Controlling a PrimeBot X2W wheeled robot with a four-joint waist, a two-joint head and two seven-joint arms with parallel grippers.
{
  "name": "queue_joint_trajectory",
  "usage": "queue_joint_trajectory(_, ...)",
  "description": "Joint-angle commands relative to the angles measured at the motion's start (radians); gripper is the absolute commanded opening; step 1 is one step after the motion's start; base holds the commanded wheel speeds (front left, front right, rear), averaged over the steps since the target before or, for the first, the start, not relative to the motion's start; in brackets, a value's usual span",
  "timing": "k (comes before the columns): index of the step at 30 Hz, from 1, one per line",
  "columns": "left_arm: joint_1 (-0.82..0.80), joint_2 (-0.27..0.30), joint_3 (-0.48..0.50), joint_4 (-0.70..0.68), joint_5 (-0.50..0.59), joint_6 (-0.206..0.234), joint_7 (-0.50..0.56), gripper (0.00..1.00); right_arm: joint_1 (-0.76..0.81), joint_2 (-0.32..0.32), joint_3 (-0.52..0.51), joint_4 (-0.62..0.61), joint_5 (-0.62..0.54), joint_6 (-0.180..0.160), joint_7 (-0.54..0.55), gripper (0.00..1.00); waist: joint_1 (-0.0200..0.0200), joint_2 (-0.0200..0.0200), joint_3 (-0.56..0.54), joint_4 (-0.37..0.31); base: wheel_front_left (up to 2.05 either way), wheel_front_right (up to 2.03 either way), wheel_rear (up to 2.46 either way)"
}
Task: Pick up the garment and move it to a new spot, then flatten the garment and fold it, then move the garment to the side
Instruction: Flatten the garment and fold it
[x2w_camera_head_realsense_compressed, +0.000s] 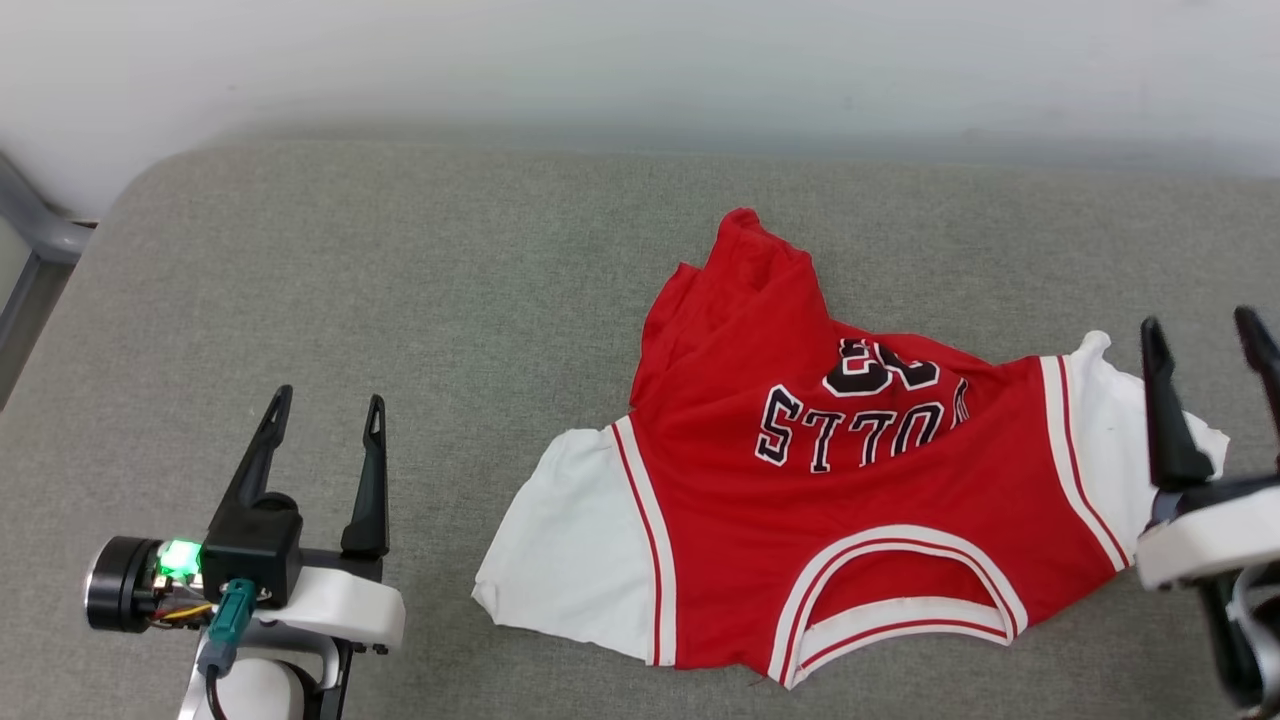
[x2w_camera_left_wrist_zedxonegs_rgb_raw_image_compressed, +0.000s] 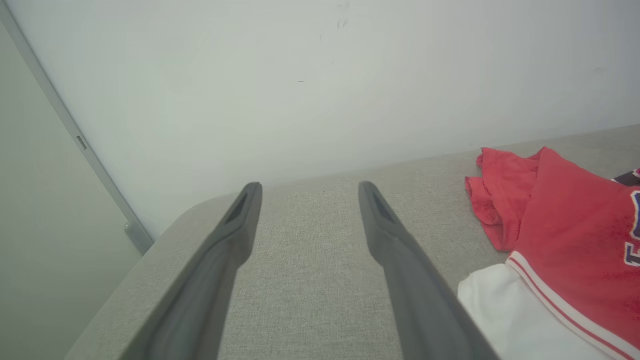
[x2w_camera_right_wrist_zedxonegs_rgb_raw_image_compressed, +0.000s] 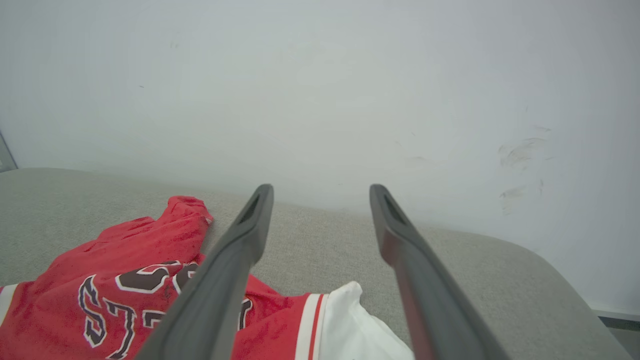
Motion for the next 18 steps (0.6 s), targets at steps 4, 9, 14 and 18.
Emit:
queue_joint_trajectory(4,-0.039,0.023,-0.01,0.016,-0.018,-0.049,-0.002,1.0,0.092,0.084,-0.013,-0.077,-0.033,-0.001,-0.011,1.0,0.0,0.0,-0.013,0.0,0.0,0.0,0.0)
queue_joint_trajectory(9,-0.127,0.07,-0.033,0.071,-0.046,-0.125,0.021,1.0,0.169,0.13,0.01,-0.122,-0.04,-0.001,-0.002,1.0,0.0,0.0,-0.018,0.002,0.0,0.0,0.0)
queue_joint_trajectory(14,-0.232,0.142,-0.1,0.107,-0.105,-0.166,0.169,1.0,0.194,0.135,0.025,-0.111,-0.034,-0.001,-0.015,1.0,0.0,0.0,-0.016,-0.004,0.0,0.0,0.0)
queue_joint_trajectory(18,-0.303,0.216,-0.208,0.107,-0.213,-0.171,0.353,1.0,0.192,0.133,0.032,-0.096,-0.035,-0.001,-0.031,1.0,0.0,0.0,-0.015,-0.012,0.0,0.0,0.0)
